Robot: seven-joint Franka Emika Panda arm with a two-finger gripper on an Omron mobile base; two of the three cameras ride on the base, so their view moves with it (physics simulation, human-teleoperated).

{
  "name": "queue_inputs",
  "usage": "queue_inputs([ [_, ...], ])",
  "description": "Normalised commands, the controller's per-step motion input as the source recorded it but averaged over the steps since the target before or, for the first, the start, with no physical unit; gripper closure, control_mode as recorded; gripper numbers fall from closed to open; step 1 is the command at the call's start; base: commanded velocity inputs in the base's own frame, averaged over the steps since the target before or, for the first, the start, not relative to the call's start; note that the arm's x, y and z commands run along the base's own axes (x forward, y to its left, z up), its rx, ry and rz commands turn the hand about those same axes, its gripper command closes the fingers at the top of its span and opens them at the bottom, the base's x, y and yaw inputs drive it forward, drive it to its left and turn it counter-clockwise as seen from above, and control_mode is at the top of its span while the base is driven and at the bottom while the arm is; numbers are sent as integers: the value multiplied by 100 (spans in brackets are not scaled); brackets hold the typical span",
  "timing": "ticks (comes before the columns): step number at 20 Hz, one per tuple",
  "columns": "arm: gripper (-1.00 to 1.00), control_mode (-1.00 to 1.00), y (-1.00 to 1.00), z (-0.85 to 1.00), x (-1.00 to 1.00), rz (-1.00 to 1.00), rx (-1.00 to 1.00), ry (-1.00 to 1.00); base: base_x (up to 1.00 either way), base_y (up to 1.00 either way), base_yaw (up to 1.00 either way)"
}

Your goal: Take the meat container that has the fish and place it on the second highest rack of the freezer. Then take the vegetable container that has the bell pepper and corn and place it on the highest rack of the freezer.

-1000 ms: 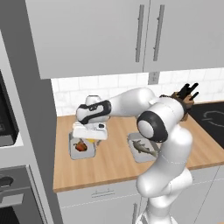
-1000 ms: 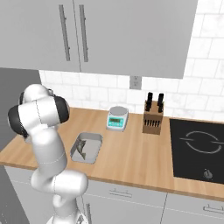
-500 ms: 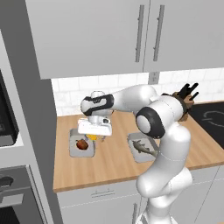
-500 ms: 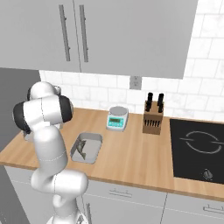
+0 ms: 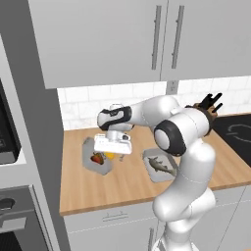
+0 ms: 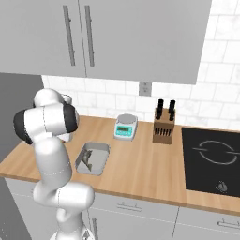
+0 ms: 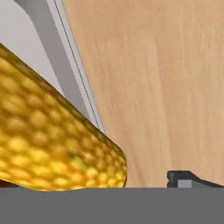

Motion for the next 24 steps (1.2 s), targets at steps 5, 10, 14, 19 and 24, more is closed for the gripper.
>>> queue_inputs([
  [5, -100, -100, 49, 0, 0, 0, 1, -1, 0, 0, 0],
  [10, -100, -100, 9, -7, -3, 0, 3, 0, 0, 0, 0],
  [14, -100, -100, 0, -19, -14, 0, 2, -2, 0, 0, 0],
  [19, -100, -100, -4, 73, -36, -8, 12, -17, 0, 0, 0],
  [24, -100, -100, -40, -15, -18, -13, 0, 0, 0, 0, 0],
])
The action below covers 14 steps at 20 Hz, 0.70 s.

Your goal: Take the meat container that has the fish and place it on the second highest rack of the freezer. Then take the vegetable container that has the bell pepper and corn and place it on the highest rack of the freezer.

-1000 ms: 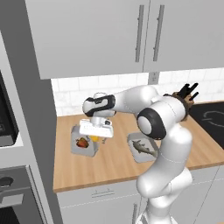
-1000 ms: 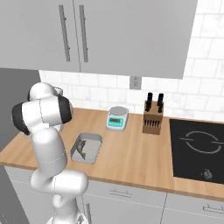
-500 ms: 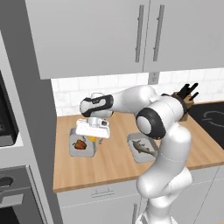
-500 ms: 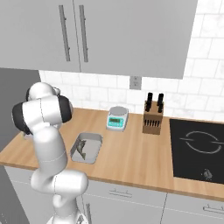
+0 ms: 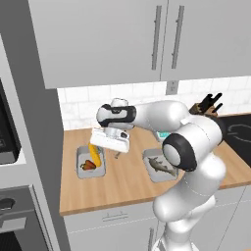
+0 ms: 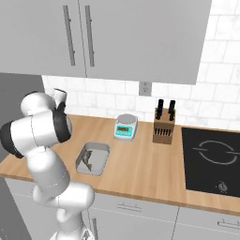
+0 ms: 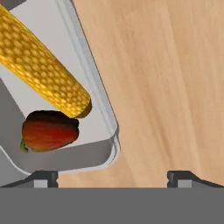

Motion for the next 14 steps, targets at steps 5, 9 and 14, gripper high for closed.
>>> queue_inputs([
  [5, -100, -100, 16, -4, 0, -13, -1, -1, 0, 0, 0],
  [9, -100, -100, 64, -24, 24, -15, -8, 0, 0, 0, 0],
  [14, -100, -100, -11, -31, 6, -9, -4, 6, 0, 0, 0],
])
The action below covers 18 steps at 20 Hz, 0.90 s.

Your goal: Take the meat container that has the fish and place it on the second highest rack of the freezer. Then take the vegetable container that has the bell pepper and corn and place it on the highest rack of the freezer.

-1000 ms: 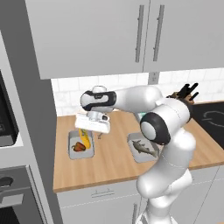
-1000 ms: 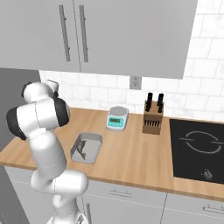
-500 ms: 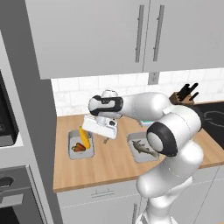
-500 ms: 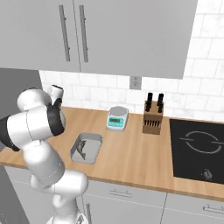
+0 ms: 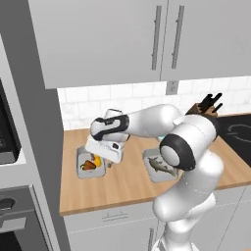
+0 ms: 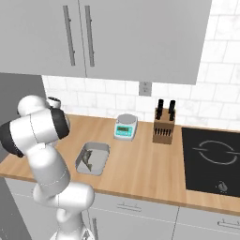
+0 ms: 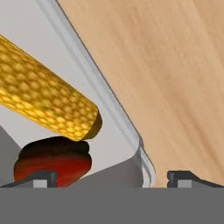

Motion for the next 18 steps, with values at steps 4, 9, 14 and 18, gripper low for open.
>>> queue_inputs([
  [4, -100, -100, -45, 3, 0, -15, 3, 3, 0, 0, 0],
  [9, -100, -100, -2, -13, 0, -14, -3, 9, 0, 0, 0],
  [14, -100, -100, 26, -25, 1, -9, -8, 6, 0, 0, 0],
  [18, -100, -100, 7, -39, 1, -5, -7, 12, 0, 0, 0],
])
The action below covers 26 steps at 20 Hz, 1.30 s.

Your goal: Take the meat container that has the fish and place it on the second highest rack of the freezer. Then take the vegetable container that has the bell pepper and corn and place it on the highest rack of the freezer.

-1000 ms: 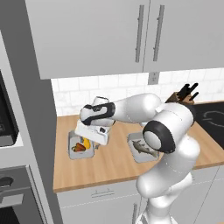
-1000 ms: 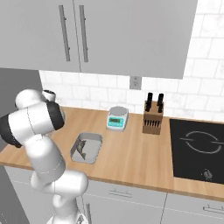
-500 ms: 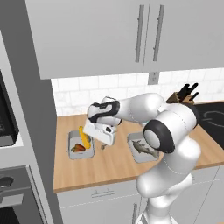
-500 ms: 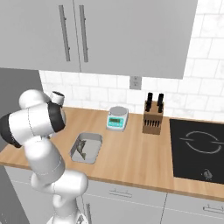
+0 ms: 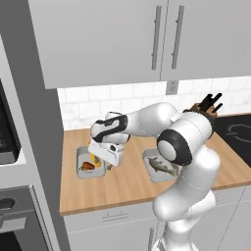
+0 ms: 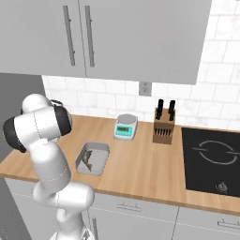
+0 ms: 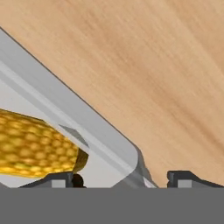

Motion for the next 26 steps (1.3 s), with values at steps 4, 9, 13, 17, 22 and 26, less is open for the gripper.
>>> queue_inputs([
  [4, -100, -100, 0, -60, -2, -1, -3, 16, 0, 0, 0],
  [9, -100, -100, -37, -98, -72, 1, -1, 4, 0, 0, 0],
  [13, -100, -100, -54, -99, -65, 4, 0, 0, 0, 0, 0],
  [17, -100, -100, -10, -100, -53, 4, 0, -1, 0, 0, 0],
  [22, 100, -100, 0, -100, -65, 5, 0, -5, 0, 0, 0],
  [26, 100, -100, -14, -100, -84, 6, 0, -6, 0, 0, 0],
])
